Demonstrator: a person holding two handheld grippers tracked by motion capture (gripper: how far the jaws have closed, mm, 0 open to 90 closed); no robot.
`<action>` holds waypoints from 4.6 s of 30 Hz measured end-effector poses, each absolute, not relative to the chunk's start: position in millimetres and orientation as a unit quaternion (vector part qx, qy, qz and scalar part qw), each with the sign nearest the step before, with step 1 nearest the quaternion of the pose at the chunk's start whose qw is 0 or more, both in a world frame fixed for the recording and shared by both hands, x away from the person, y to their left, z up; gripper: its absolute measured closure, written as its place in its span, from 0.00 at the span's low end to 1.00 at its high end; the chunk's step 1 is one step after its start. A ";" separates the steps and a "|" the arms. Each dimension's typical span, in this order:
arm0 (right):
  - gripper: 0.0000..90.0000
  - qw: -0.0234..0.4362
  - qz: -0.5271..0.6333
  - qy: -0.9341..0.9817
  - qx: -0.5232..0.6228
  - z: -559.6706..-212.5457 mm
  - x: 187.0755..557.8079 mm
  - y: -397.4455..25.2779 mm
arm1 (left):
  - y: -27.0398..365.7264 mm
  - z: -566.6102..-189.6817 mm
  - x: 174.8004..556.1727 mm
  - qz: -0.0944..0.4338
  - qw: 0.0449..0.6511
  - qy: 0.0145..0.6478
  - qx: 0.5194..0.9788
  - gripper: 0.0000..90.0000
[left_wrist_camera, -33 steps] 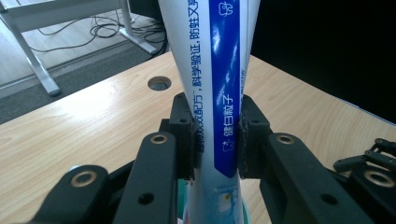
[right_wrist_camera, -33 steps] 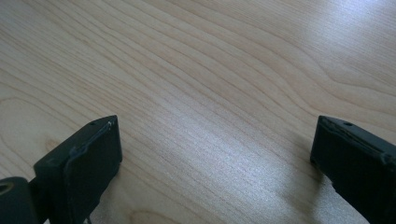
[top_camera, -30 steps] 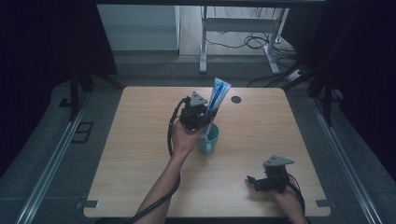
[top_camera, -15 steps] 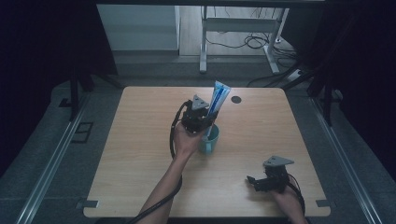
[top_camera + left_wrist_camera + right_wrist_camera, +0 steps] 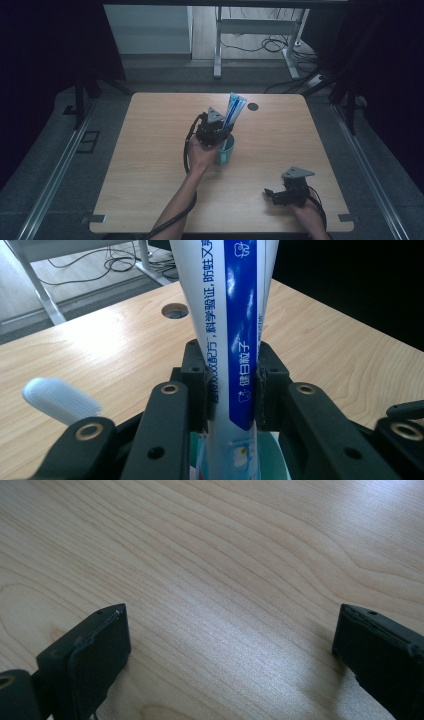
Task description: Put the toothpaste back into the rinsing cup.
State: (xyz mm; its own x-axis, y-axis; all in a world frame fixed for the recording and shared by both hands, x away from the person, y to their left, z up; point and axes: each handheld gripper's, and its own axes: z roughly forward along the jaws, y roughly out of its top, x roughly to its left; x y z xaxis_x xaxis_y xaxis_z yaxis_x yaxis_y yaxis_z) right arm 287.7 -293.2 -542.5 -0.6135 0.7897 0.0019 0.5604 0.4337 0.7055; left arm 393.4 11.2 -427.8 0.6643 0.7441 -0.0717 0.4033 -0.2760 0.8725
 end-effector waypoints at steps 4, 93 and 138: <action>0.02 0.167 0.343 0.830 0.406 -542.6 287.7 -293.3 | 11.5 -429.7 394.1 0.176 0.477 0.371 0.777 0.80; 0.02 0.167 0.343 0.831 0.405 -542.5 287.7 -293.2 | 15.4 -441.1 369.3 0.152 0.440 0.365 0.806 0.25; 0.02 0.167 0.343 0.831 0.405 -542.6 287.7 -293.1 | 56.5 -431.6 336.9 0.147 0.419 0.356 0.822 0.08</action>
State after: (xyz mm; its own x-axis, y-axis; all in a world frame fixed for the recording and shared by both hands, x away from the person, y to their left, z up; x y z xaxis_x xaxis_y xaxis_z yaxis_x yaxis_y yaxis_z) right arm 287.7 -293.1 -542.6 -0.6162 0.7876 0.0000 0.5579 0.4365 0.7058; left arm 336.9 56.5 -431.6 0.7028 0.7092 -0.0566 0.4622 -0.3946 0.7941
